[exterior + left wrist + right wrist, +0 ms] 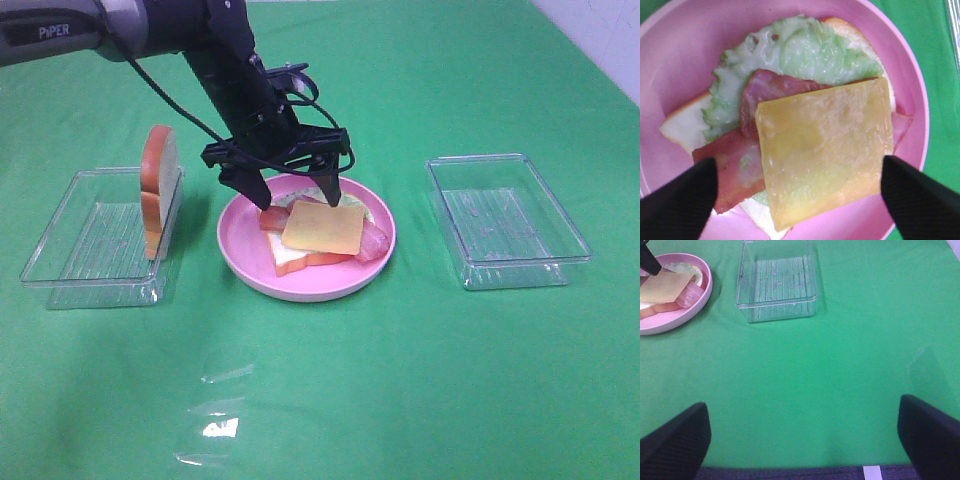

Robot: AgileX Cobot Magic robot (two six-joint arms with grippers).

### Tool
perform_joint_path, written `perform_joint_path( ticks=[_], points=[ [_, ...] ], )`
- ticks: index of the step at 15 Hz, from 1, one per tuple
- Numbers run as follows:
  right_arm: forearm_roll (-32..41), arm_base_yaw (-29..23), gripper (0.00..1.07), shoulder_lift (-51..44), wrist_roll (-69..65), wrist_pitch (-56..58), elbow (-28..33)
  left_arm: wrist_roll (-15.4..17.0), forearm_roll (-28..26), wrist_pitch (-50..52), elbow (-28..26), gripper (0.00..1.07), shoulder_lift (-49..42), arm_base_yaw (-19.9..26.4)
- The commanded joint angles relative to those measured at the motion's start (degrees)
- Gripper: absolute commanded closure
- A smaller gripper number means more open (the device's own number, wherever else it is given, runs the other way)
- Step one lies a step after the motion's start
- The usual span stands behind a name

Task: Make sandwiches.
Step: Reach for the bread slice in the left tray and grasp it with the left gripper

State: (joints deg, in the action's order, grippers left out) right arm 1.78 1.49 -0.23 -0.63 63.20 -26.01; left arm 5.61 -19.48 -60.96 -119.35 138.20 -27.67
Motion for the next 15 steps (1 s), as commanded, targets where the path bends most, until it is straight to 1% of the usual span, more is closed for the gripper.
perform_joint_path(
  ticks=[1,3,5,6,7,8,10,11,12,13,15],
  points=[
    [0.0,0.06,0.09,-1.6,0.06,-0.23,0.11,0.06,0.69,-3.78,-5.67,0.06,-0.29,-0.11],
    [0.0,0.06,0.09,-1.6,0.06,-0.23,0.11,0.11,0.69,-8.19,-12.15,0.06,-0.29,-0.11],
    [0.0,0.06,0.09,-1.6,0.06,-0.23,0.11,0.34,0.97,-13.46,-20.05,0.06,-0.29,-0.11],
    [0.0,0.06,0.09,-1.6,0.06,-0.23,0.11,0.74,1.32,-14.55,-21.6,0.06,-0.34,-0.11],
    [0.0,0.06,0.09,-1.6,0.06,-0.23,0.11,2.58,3.44,-14.73,-24.75,0.06,-2.46,-0.06],
    [0.0,0.06,0.09,-1.6,0.06,-0.23,0.11,2.58,5.1,-14.73,-24.75,0.06,-4.07,-0.06],
    [0.0,0.06,0.09,-1.6,0.06,-0.23,0.11,4.98,11.86,-14.73,-24.64,0.06,-7.33,0.11],
    [0.0,0.06,0.09,-1.6,0.06,-0.23,0.11,5.39,13.41,-14.73,-24.41,0.06,-8.19,0.52],
    [0.0,0.06,0.09,-1.6,0.06,-0.23,0.11,6.19,14.04,-14.73,-23.66,0.06,-9.8,1.2],
    [0.0,0.06,0.09,-1.6,0.06,-0.23,0.11,6.07,14.04,-14.73,-21.83,0.06,-11.57,2.12],
    [0.0,0.06,0.09,-1.6,0.06,-0.23,0.11,6.07,14.09,-14.73,-16.1,0.06,-15.01,4.41]
  ],
)
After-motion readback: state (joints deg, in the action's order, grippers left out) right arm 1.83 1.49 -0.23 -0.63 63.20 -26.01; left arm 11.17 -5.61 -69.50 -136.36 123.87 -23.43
